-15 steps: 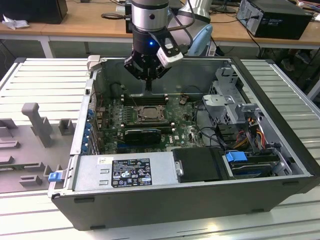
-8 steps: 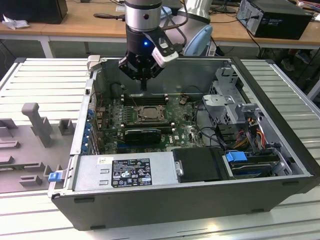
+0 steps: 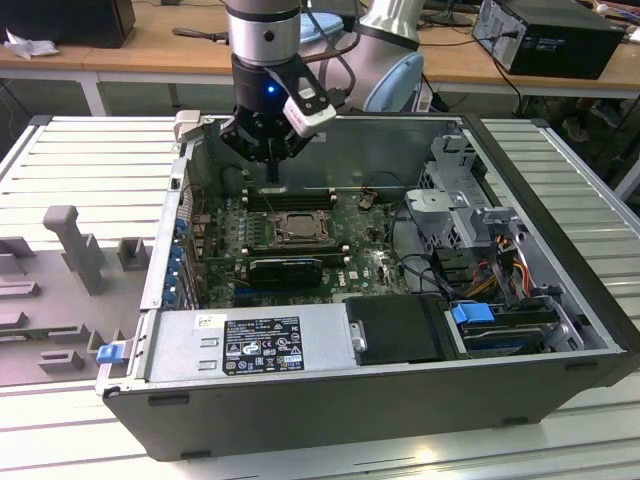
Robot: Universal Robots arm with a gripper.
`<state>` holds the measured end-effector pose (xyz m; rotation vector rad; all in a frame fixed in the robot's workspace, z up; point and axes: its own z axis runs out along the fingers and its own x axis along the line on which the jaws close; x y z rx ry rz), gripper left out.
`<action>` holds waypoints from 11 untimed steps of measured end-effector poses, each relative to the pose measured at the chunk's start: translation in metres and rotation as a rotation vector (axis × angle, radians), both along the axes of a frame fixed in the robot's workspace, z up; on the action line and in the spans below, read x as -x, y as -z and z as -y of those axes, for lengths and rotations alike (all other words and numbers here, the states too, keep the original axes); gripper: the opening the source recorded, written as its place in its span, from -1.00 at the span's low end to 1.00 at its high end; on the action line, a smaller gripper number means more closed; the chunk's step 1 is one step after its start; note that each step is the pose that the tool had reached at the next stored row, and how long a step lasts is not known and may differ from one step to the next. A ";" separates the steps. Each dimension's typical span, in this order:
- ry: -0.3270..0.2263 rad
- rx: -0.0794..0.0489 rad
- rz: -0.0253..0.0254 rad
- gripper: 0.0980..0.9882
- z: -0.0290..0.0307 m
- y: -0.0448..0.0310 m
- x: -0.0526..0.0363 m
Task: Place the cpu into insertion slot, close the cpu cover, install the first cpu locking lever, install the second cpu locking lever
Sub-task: 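Install the first cpu locking lever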
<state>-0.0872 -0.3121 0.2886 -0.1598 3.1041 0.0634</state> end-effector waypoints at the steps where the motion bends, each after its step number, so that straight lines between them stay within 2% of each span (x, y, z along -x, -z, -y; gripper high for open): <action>1: 0.000 0.000 0.0002 -0.98 0.0000 0.0015 0.0055; 5: 0.016 0.000 0.0002 -0.98 -0.0002 0.0095 0.0139; 9: 0.018 0.000 0.0001 -0.98 -0.0002 0.0187 0.0267; 11: 0.017 0.000 -0.0004 -0.98 -0.0002 0.0201 0.0297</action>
